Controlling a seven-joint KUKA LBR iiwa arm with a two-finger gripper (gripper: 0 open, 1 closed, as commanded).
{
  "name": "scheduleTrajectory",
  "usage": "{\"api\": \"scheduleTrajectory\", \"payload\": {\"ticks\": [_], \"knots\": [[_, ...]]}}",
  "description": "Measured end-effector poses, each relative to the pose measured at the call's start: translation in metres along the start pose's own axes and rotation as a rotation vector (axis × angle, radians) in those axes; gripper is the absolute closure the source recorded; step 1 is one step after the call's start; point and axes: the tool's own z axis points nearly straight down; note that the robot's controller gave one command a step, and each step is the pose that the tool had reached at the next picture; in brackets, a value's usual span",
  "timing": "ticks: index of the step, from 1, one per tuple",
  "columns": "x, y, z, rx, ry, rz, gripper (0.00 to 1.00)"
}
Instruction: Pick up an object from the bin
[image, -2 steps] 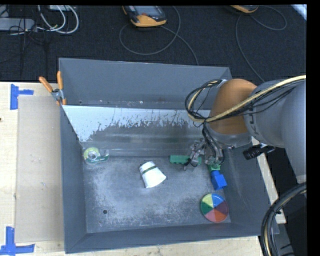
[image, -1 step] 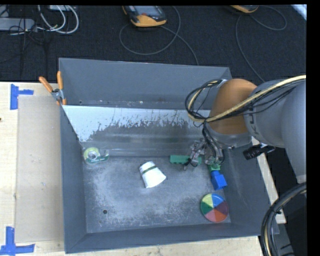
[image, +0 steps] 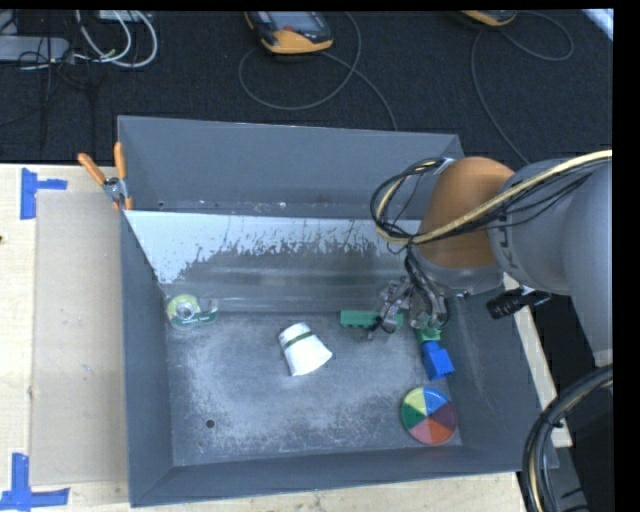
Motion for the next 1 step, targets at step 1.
{"api": "scheduleTrajectory", "payload": {"ticks": [1], "knots": [[0.0003, 0.0, -0.0018, 0.0, 0.001, -0.001, 1.0]]}}
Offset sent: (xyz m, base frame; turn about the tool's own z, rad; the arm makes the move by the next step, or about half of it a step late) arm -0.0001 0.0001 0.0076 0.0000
